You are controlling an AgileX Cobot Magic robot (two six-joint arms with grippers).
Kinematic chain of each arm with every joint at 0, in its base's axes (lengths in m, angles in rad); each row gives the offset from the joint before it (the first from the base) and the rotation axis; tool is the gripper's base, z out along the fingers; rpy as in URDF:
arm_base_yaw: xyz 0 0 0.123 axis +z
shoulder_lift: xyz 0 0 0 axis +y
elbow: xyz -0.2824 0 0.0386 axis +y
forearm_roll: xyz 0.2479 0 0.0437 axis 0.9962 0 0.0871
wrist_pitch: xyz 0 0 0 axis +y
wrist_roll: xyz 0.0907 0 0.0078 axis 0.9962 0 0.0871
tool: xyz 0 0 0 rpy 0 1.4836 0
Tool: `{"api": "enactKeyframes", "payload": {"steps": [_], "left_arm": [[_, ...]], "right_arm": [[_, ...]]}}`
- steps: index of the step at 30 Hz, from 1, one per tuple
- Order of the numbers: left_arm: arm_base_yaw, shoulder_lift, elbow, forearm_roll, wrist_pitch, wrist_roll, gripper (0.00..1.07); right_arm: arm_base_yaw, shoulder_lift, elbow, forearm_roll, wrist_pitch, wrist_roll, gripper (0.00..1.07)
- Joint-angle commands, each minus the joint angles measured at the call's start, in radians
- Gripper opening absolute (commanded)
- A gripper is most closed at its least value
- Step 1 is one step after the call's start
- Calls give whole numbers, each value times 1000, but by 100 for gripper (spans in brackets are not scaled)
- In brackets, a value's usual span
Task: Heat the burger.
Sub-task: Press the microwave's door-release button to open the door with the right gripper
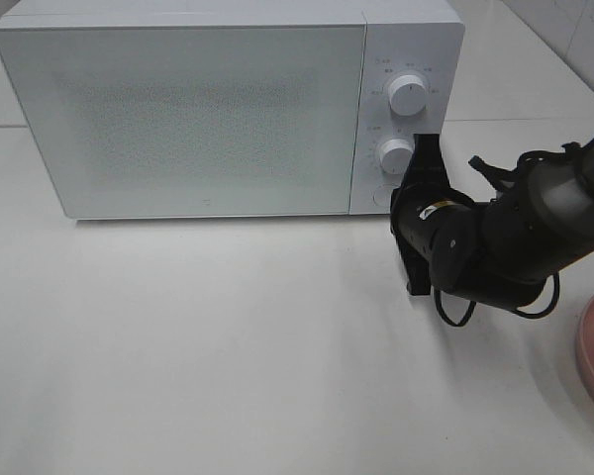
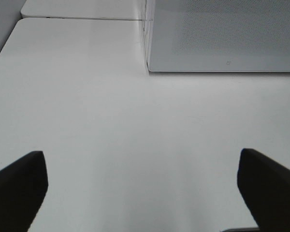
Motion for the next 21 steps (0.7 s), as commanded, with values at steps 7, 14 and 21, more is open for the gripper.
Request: {"api": "enactKeyframes", "payload": {"steps": [7,14,21], "left_arm": [[1,-15,3,-1,-13,1,100],[1,-15,3,-1,-13,1,100],[1,-15,3,-1,-13,1,100]], "right_arm": [[-16,50,-64,-31,0,19,0],[-31,56,-85,-27,-3,19,0],[-35,79,-120,-35,1,24,0]]}}
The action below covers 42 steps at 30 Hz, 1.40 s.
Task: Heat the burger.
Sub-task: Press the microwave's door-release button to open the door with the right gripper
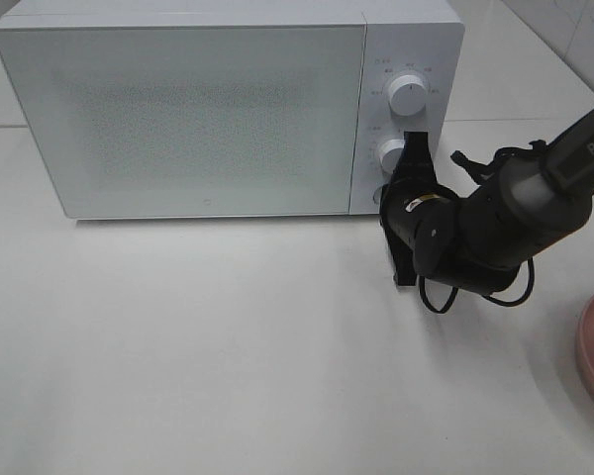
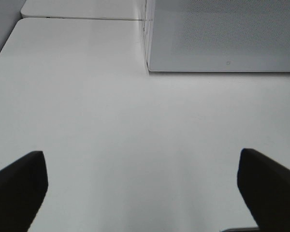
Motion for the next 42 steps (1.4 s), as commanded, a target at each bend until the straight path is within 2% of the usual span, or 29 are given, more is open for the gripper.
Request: {"api": "enactKeyframes", "payload": {"steps": [1,15,27,42], "left_arm": [[1,-15,3,-1,-13,1,100],[1,-15,3,-1,-13,1,100],[1,-15,3,-1,-13,1,100],[1,-15,3,-1,-13,1,100]], "right_arm": [[-6,3,-24,-17,-18,2,0],[-10,3,-62,-14,-125,2,0],[-11,64,-168,-29,-297,23,0],[-11,67,-172,-30,-280,16,0]]}}
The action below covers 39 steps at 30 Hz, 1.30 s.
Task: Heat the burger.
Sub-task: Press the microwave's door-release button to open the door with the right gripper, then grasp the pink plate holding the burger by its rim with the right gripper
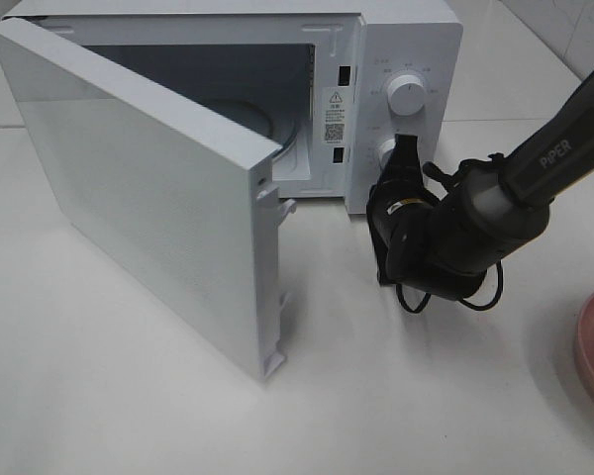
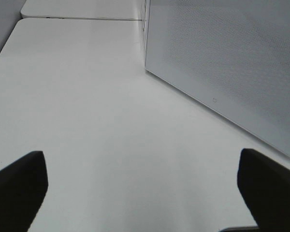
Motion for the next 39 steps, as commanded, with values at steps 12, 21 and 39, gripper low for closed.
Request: {"api": "enactKeyframes", "payload": {"steps": [12,21,39], "left_arm": [[1,-15,3,-1,-13,1,100],[1,-15,3,-1,-13,1,100],[1,-15,3,-1,-13,1,100]], "right_arm": [[-39,-78,21,-112,-78,27,0],[-39,-140,76,-139,149,-47,0],[-39,-335,221,-189,418,-383,2]]}}
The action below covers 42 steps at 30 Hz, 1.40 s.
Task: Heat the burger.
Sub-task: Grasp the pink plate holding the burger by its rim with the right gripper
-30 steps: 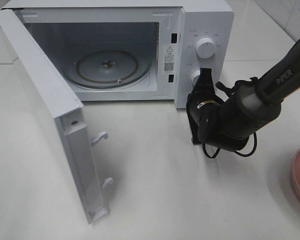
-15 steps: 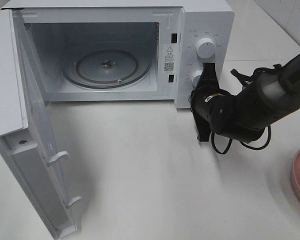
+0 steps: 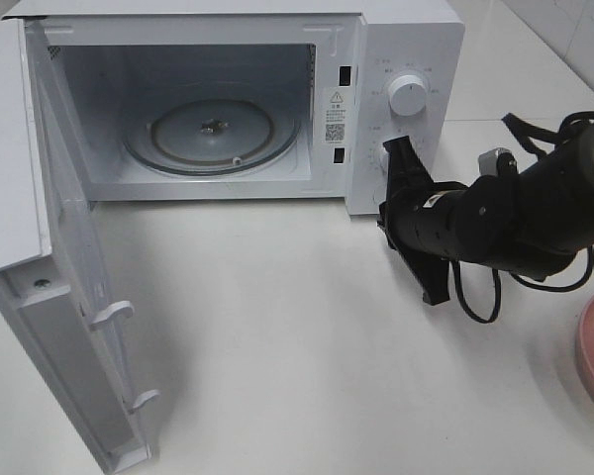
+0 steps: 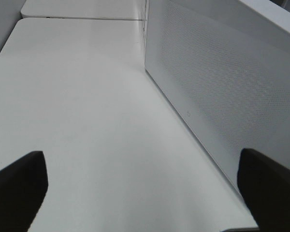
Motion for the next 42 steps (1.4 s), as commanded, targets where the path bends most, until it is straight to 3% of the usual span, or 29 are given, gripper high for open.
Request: {"api": "enactKeyframes", "payload": {"steps": [1,24,29,31,34,39,42], "left_arm": [[1,-15,3,-1,-13,1,100],[1,-15,3,-1,-13,1,100],[1,-15,3,-1,-13,1,100],[1,-15,3,-1,-13,1,100],[1,-15,3,-1,-13,1,100],[1,-15,3,-1,-13,1,100],[1,-15,3,-1,-13,1,100]], "right_arm": [[-5,-62,27,-46,58,-117,2],[-11,-296,39,-148,672,-1044,8],[-39,-341,39,-224,794,-1091,9],[-69,-388,39,-337,923,-1083,10],[-78,-405,39,-368,958,-1079,11],[-148,-503,39,-519,1180,-1058,12],[-159,-518,39,-532,1206,-1049,12]]}}
